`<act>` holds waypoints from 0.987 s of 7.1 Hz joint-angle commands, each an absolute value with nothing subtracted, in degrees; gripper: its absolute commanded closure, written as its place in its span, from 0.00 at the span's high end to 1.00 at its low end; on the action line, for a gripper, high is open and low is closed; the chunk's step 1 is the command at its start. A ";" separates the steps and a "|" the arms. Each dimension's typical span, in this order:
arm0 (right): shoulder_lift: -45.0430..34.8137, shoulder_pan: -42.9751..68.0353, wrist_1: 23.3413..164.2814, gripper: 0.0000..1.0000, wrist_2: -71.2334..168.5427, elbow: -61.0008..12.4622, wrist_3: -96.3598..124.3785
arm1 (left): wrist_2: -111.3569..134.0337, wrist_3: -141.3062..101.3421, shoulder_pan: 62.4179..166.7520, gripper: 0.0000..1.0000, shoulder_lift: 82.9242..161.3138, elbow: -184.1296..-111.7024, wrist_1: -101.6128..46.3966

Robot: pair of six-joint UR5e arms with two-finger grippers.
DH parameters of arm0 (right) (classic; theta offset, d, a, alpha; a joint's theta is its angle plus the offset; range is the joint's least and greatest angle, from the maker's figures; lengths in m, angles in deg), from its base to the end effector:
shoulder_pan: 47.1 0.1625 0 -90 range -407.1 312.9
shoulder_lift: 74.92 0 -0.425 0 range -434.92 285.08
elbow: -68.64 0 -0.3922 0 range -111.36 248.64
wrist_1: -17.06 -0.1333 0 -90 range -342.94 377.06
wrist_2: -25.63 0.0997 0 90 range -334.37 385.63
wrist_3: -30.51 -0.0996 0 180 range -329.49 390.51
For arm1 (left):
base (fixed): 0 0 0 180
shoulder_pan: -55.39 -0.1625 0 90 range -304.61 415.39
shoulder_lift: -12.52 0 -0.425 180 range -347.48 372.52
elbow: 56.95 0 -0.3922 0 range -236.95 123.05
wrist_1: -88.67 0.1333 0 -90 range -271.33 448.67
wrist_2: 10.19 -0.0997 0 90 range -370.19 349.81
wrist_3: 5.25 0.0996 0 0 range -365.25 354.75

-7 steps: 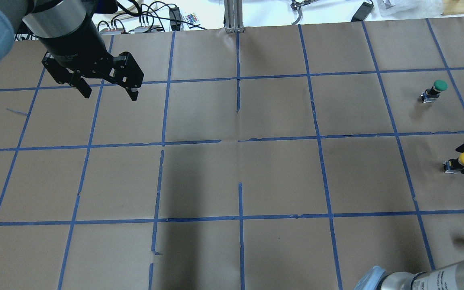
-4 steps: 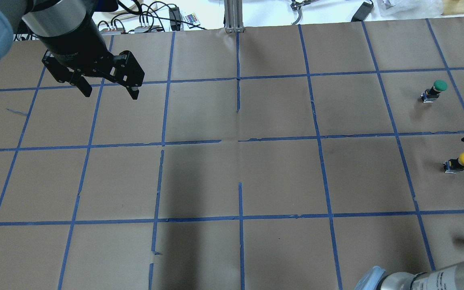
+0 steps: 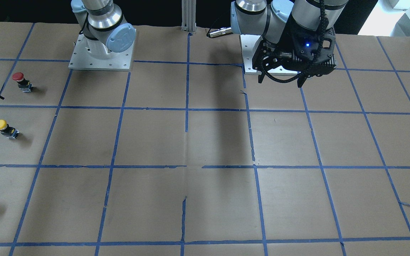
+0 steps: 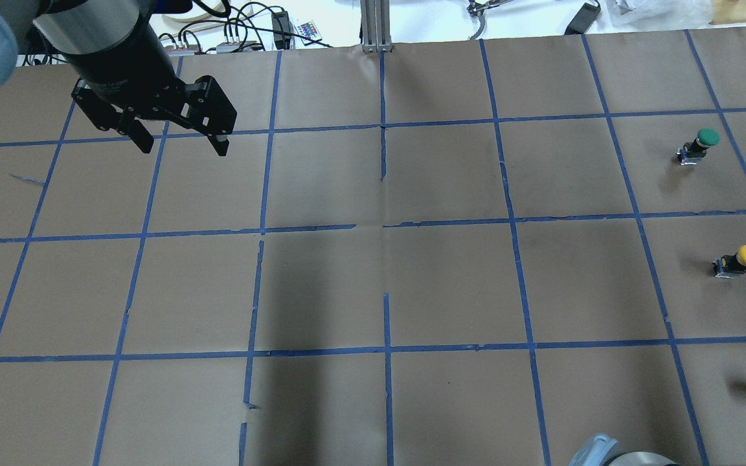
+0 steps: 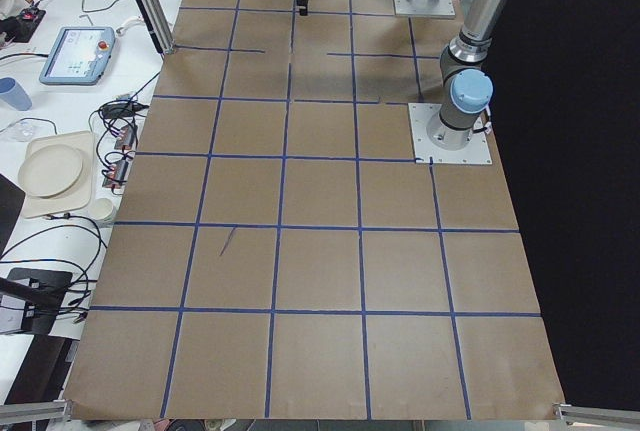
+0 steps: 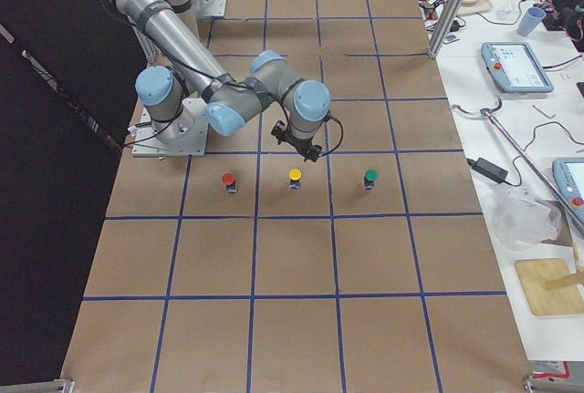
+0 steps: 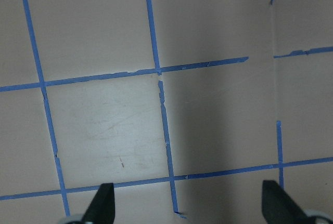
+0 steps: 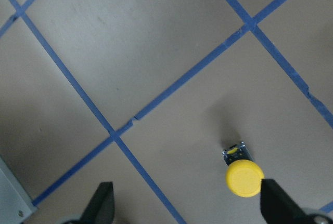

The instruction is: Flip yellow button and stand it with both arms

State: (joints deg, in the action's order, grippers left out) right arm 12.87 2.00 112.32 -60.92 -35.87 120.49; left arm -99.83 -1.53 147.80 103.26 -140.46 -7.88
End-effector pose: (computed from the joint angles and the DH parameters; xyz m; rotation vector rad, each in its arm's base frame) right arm -0.2024 -0.4464 0.3571 -1.2107 2.6731 0.0420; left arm -0.1546 -0.4879 0.5258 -0.1676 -3.1306 -0.0218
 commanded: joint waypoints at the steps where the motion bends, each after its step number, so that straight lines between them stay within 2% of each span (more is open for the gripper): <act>1: 21.72 11.91 106.39 1.00 -61.03 -35.95 92.62 | -100.63 -1.39 147.76 0.99 103.58 -139.39 -10.02; 4: 26.14 25.37 105.13 1.00 -59.02 -35.60 52.00 | -100.81 -0.95 147.50 0.99 103.32 -137.63 -12.23; 7: 26.94 38.98 106.27 1.00 -58.47 -33.95 24.34 | -100.55 -0.94 147.50 0.99 104.02 -137.63 -11.96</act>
